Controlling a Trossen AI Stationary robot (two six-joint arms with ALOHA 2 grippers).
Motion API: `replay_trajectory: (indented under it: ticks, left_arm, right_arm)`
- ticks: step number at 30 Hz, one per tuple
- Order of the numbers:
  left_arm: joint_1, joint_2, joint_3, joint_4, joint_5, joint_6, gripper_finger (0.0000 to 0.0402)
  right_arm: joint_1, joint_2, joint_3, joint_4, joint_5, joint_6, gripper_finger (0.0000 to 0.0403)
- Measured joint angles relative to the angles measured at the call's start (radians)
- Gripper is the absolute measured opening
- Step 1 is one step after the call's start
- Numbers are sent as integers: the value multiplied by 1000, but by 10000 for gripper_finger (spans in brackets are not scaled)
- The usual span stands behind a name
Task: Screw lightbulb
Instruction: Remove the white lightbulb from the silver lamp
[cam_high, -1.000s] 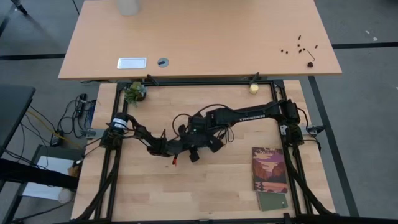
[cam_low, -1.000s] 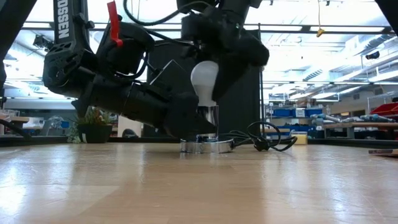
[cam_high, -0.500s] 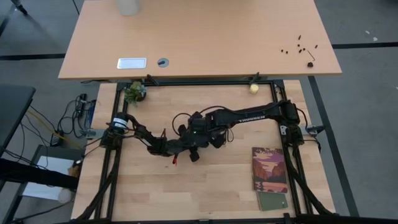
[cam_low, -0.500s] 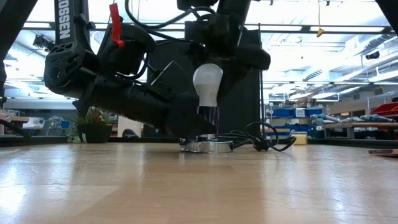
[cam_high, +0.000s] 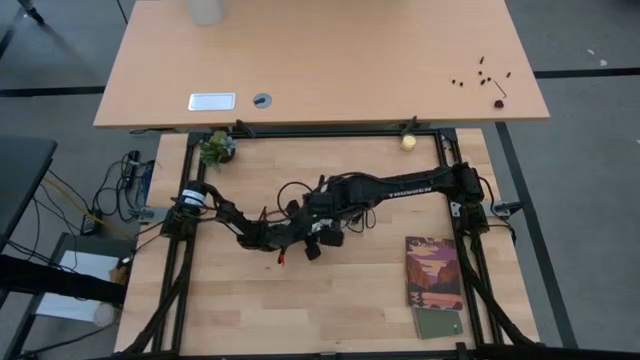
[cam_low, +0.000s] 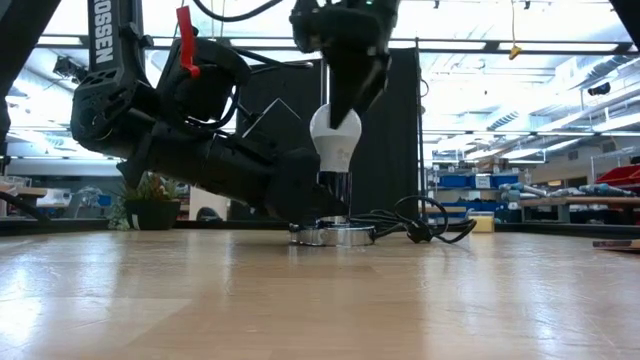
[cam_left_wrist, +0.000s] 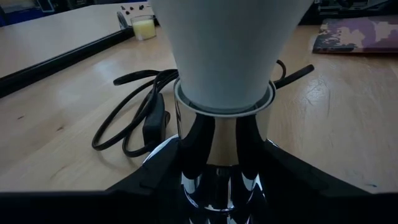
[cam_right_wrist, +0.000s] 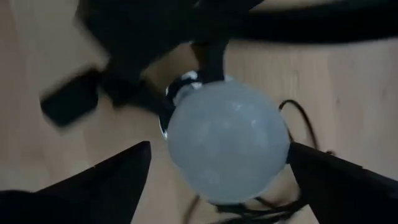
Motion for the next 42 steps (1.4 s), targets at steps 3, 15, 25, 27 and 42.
replay_trajectory:
  ticks: [3,15,25,27,42]
  left_arm:
    - [0,0,0,0,0,0,191]
    - [0,0,0,0,-2,-1,190]
    - [0,0,0,-2,-2,0,190]
    - [0,0,0,-1,-2,0,190]
    - [-1,0,0,-1,0,4,190]
  right_arm:
    - [-2,-1,-14,58,5,179,394]
    - [-33,-1,-109,164,-3,530,366]
    - [-41,-1,-113,198,-3,502,305]
    - [-44,-1,-113,182,-10,453,285]
    - [-38,-1,-112,160,-101,-572,288]
